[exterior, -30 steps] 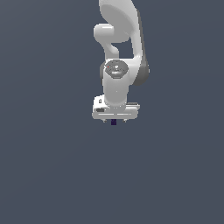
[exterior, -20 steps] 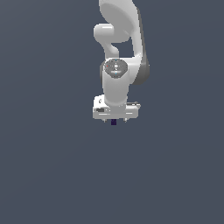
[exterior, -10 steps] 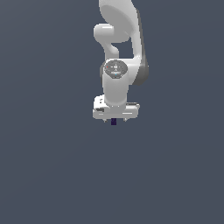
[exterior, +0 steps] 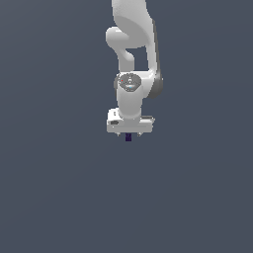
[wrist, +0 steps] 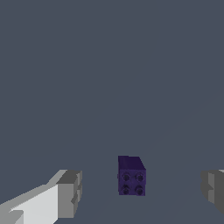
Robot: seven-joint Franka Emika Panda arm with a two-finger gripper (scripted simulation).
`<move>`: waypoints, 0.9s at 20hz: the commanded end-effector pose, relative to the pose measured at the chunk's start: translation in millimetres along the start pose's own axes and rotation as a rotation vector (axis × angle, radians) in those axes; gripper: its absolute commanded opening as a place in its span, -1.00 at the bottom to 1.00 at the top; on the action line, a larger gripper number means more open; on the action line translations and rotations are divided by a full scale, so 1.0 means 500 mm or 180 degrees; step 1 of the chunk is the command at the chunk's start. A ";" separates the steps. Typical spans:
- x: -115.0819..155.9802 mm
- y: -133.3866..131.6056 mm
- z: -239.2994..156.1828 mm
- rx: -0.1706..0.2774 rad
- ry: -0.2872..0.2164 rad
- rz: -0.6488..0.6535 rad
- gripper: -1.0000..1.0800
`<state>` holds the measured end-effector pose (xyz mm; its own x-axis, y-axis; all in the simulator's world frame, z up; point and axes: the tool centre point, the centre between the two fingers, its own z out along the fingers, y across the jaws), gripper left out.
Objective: Pick up the object and move it to a goal position.
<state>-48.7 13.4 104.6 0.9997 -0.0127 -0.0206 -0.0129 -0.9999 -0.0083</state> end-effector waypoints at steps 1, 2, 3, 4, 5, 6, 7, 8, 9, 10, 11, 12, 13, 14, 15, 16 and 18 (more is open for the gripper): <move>-0.022 0.002 0.021 -0.0008 0.0020 0.0023 0.92; -0.030 0.003 0.028 -0.0011 0.0027 0.0031 0.92; -0.037 0.004 0.035 -0.0013 0.0033 0.0039 0.92; -0.044 0.005 0.040 -0.0015 0.0039 0.0046 0.92; -0.050 0.006 0.046 -0.0017 0.0044 0.0052 0.92; -0.055 0.006 0.050 -0.0019 0.0048 0.0057 0.92; -0.060 0.007 0.054 -0.0021 0.0052 0.0062 0.92; -0.065 0.007 0.057 -0.0022 0.0056 0.0066 0.92; -0.068 0.008 0.060 -0.0023 0.0059 0.0070 0.92; -0.071 0.008 0.063 -0.0024 0.0061 0.0072 0.92; -0.074 0.008 0.064 -0.0025 0.0063 0.0075 0.92; -0.075 0.008 0.066 -0.0025 0.0065 0.0077 0.92; -0.076 0.008 0.067 -0.0025 0.0065 0.0077 0.92; -0.077 0.008 0.067 -0.0026 0.0066 0.0078 0.92; -0.075 0.008 0.066 -0.0025 0.0062 0.0075 0.92; -0.075 0.008 0.066 -0.0025 0.0062 0.0075 0.92; -0.075 0.008 0.071 -0.0025 0.0062 0.0075 0.92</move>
<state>-86.9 10.1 71.5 0.9993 -0.0365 -0.0009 -0.0365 -0.9993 -0.0002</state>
